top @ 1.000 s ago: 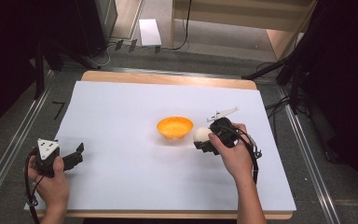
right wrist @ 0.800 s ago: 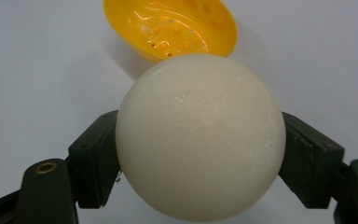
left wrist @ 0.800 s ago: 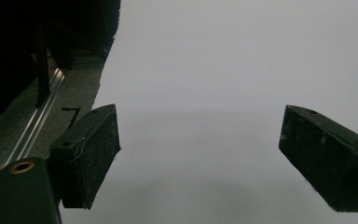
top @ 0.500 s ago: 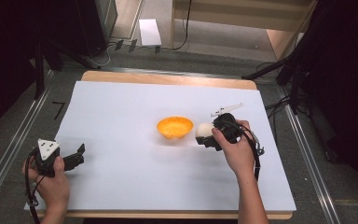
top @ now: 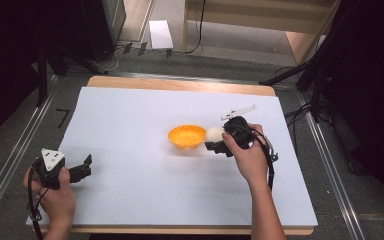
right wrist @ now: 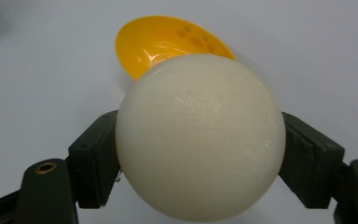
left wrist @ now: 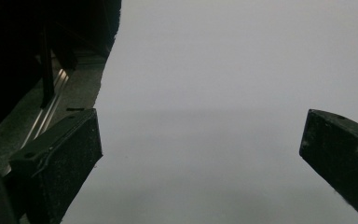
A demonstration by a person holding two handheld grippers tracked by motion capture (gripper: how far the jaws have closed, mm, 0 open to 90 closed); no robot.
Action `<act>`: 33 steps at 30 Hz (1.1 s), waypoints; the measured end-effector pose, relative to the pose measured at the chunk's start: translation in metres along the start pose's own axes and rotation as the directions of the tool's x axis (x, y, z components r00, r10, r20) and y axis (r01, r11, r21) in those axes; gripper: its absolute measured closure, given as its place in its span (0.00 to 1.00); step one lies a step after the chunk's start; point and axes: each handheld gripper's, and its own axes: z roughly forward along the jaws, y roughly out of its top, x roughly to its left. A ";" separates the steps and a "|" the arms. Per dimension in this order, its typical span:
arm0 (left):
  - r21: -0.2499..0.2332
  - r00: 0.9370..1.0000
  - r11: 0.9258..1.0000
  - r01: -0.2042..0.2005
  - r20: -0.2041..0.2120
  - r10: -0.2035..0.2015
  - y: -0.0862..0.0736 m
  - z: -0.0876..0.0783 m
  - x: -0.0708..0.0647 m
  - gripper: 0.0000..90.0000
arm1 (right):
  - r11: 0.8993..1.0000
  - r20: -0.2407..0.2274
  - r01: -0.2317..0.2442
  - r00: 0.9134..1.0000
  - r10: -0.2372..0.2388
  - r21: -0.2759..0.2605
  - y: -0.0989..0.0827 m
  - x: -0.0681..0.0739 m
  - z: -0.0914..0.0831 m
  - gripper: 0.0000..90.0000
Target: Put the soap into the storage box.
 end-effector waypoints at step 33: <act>0.017 1.000 1.000 -0.010 0.003 0.010 0.001 0.001 0.000 0.00 | 1.000 -0.027 0.000 1.000 0.000 0.019 0.036 0.012 0.052 0.26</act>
